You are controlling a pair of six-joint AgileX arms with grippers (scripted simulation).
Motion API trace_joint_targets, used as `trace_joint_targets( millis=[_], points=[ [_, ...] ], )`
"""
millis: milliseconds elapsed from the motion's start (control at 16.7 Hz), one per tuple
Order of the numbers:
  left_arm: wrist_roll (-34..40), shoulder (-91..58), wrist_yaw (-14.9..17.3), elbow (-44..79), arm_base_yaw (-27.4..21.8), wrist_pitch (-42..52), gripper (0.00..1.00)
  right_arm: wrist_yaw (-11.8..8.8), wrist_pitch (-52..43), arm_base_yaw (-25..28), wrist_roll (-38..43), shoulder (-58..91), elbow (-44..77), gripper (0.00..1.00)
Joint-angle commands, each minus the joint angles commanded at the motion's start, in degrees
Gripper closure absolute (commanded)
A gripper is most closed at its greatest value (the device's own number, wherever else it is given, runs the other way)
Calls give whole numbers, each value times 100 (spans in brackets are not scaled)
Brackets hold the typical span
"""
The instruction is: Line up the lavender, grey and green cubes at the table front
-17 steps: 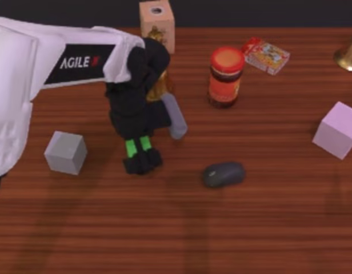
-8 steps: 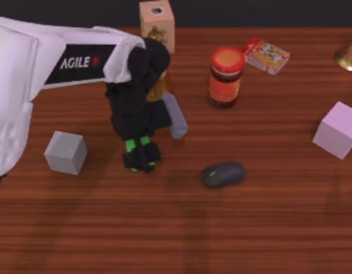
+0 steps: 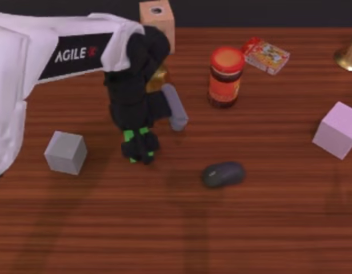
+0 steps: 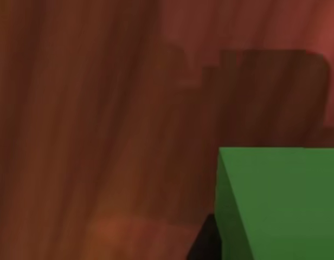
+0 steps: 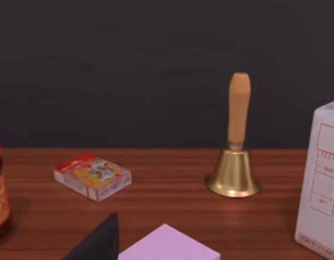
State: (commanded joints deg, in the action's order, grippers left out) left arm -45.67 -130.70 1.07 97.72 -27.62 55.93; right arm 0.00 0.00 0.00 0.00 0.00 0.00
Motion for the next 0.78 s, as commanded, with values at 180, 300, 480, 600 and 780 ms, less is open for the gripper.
trace_joint_targets(
  millis=[180, 300, 480, 600, 780],
  points=[
    [15, 222, -2, 375, 58, 673, 100, 0, 0, 0, 0, 0, 0, 0],
    [19, 334, -2, 510, 77, 873, 100, 0, 0, 0, 0, 0, 0, 0],
    [19, 344, -2, 518, 78, 885, 100, 0, 0, 0, 0, 0, 0, 0],
    [14, 322, -4, 509, 33, 871, 100, 0, 0, 0, 0, 0, 0, 0],
    [163, 308, -7, 587, -353, 933, 100, 0, 0, 0, 0, 0, 0, 0]
  ],
)
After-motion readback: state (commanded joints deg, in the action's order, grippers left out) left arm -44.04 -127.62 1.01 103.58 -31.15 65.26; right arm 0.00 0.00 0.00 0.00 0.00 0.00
